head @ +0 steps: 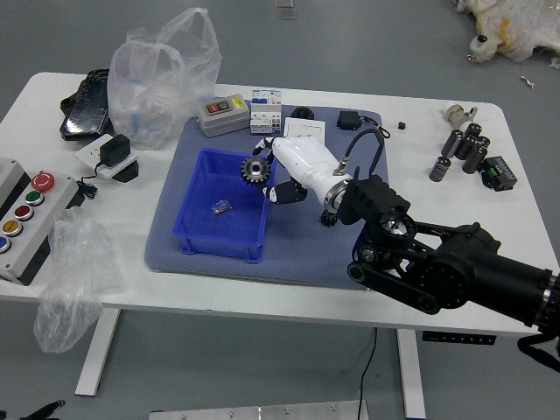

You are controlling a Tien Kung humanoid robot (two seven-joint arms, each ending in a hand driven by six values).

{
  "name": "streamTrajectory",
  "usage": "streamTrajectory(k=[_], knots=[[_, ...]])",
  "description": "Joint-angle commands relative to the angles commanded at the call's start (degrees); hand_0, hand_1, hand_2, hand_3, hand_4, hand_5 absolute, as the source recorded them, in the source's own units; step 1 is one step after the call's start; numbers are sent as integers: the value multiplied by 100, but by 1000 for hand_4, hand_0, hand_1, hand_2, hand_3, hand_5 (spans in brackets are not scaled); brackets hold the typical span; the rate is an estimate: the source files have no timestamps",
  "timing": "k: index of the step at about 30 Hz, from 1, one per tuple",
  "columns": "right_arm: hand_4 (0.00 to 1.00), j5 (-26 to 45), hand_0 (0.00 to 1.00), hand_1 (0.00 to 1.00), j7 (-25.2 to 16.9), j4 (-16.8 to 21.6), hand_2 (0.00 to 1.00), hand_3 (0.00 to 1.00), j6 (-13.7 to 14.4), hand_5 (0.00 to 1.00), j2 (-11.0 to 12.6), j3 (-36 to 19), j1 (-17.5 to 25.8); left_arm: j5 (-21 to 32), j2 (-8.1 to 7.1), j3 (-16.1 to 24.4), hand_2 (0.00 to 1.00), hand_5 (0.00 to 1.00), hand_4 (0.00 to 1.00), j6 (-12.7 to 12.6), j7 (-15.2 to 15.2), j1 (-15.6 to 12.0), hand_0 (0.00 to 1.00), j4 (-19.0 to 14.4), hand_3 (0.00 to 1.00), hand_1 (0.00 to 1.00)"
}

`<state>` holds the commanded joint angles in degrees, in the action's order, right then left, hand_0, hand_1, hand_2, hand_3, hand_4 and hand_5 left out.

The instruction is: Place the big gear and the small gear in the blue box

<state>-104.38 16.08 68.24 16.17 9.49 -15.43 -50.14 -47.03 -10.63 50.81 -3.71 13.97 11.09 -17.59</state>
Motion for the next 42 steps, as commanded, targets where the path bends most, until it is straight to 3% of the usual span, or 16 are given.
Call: streamTrajectory(k=[1, 7, 8, 13, 14, 19, 20, 22, 27, 31, 32, 34, 37, 39, 42], knots=[[507, -8, 183, 335, -1, 6, 580, 659, -8, 111, -3, 9, -3, 0, 0, 0, 565, 648, 741, 0, 0, 0, 653, 0, 717, 565], [507, -112, 183, 335, -7, 72, 580, 659, -175, 111, -55, 178, -59, -22, 1, 18, 565, 648, 741, 3, 17, -3, 653, -4, 717, 565], [500, -105, 224, 393, -4, 72, 703, 695, -194, 154, -60, 196, -63, -26, 1, 22, 565, 651, 742, 3, 19, -4, 653, -5, 719, 566], [500, -37, 224, 393, 48, 60, 703, 695, -342, 154, -72, 263, -73, -56, 6, 48, 565, 651, 742, 3, 29, 1, 653, -7, 719, 566], [534, -18, 238, 380, 59, 57, 909, 881, -376, 148, -74, 278, -75, -55, 7, 48, 564, 652, 743, 4, 29, 2, 653, -7, 719, 565], [534, 20, 238, 380, 95, 43, 909, 881, -474, 148, -76, 281, -57, -52, 9, 49, 564, 652, 743, 2, 27, -3, 653, -7, 719, 565], [577, 18, 228, 359, 101, 40, 949, 946, -486, 144, -75, 269, -48, -53, 8, 50, 563, 653, 743, 2, 27, -5, 653, -6, 719, 565], [577, -11, 228, 359, 110, 32, 949, 946, -497, 144, -71, 208, -14, -52, 5, 52, 563, 653, 743, 0, 27, -12, 653, -6, 719, 565], [583, -111, 216, 347, 100, 94, 946, 953, -371, 155, -4, -174, 149, -41, 12, 44, 565, 654, 743, 2, 20, -22, 653, -3, 719, 565], [583, -113, 216, 347, 31, 291, 946, 953, 31, 155, 183, -701, 522, 13, 25, 8, 565, 654, 743, -6, -7, -28, 653, 3, 719, 565], [599, -116, 197, 323, 41, 328, 850, 876, 108, 168, 239, -817, 607, 23, 27, 2, 564, 654, 742, -8, -10, -33, 653, 4, 720, 566], [599, -66, 197, 323, 133, 432, 850, 876, 256, 168, 445, -1148, 859, 48, 29, -10, 564, 654, 742, -15, -15, -53, 653, 6, 720, 566], [599, 185, 197, 323, 363, 614, 850, 876, 219, 168, 741, -1534, 1120, 61, 25, -9, 564, 654, 742, -23, -15, -75, 653, 7, 720, 566], [612, 326, 168, 290, 500, 726, 794, 853, 137, 208, 883, -1671, 1263, 46, 19, 6, 563, 654, 742, -24, -11, -79, 653, 8, 720, 565], [612, 422, 168, 290, 603, 745, 794, 853, 53, 208, 921, -1714, 1448, 43, 18, 7, 563, 654, 742, -24, -19, -75, 653, 11, 720, 565]])
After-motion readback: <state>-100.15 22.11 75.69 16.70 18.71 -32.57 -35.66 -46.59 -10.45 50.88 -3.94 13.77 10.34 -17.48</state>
